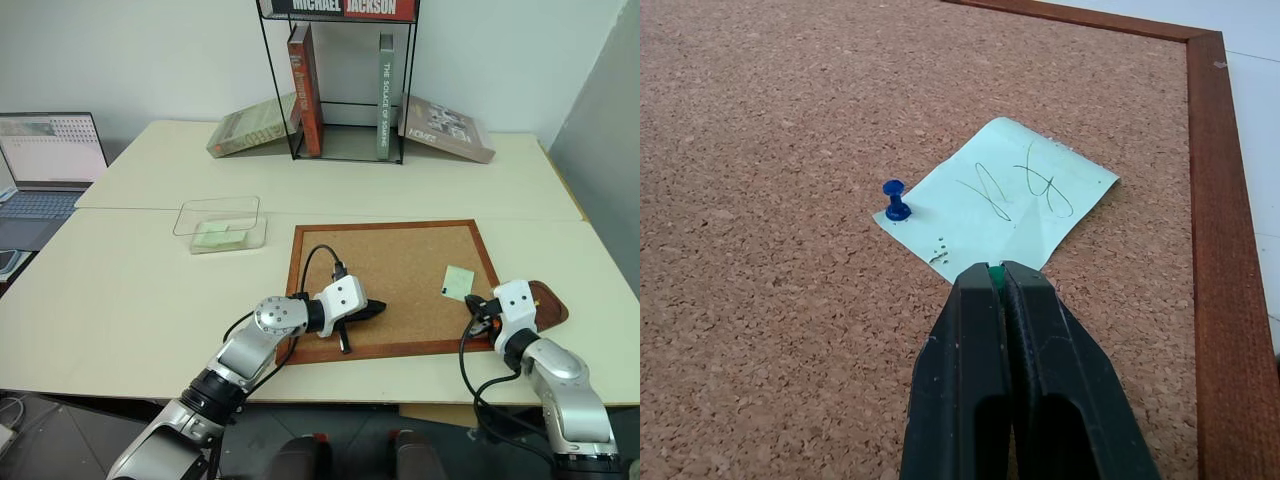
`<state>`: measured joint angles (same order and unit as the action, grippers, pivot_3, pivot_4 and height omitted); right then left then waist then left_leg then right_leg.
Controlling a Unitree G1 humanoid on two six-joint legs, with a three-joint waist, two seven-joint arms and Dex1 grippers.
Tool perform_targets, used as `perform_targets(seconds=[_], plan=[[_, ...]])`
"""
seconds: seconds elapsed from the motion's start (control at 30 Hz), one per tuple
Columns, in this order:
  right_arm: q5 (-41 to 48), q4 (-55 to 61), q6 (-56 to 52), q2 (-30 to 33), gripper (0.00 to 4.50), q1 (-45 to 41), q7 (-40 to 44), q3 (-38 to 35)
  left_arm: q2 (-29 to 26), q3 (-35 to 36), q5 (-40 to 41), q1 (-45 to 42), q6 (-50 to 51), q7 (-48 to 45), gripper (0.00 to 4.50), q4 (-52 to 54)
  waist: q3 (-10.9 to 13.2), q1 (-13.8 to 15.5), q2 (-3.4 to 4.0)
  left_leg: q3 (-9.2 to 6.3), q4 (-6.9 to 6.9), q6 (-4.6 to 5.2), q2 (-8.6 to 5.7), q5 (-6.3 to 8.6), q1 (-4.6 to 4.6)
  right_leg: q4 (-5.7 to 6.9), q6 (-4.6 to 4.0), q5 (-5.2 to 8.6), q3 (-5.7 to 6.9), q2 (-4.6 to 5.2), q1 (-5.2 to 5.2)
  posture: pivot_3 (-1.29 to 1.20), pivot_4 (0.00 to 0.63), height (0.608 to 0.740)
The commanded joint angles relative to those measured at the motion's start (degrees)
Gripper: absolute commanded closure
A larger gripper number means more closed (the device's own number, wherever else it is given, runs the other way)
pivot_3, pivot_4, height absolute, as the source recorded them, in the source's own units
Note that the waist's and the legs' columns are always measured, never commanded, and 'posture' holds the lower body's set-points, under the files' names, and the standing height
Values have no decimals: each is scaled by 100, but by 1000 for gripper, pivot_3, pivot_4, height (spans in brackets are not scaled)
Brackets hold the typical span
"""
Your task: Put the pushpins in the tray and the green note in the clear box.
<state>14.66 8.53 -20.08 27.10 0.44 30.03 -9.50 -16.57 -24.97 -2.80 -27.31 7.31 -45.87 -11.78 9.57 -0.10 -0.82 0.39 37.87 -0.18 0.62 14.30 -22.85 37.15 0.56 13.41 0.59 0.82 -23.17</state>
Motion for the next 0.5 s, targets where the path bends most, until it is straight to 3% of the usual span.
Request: perform_targets(seconds=[0.03,0.5], plan=[[270,559,337,-73,4474,-46,51,-235,-98,-215,-266,218,173,-72,4500,-319,-1,0,1,0,0,0,0,0,0,0,0,0,0,0,0,0,150,740],[498,937,312,18,4474,-66,-8,-514,-87,-251,-311,237,173,-58,4500,-349,-9,1,2,-2,-2,0,0,0,-1,-3,0,0,1,2,0,0,150,740]])
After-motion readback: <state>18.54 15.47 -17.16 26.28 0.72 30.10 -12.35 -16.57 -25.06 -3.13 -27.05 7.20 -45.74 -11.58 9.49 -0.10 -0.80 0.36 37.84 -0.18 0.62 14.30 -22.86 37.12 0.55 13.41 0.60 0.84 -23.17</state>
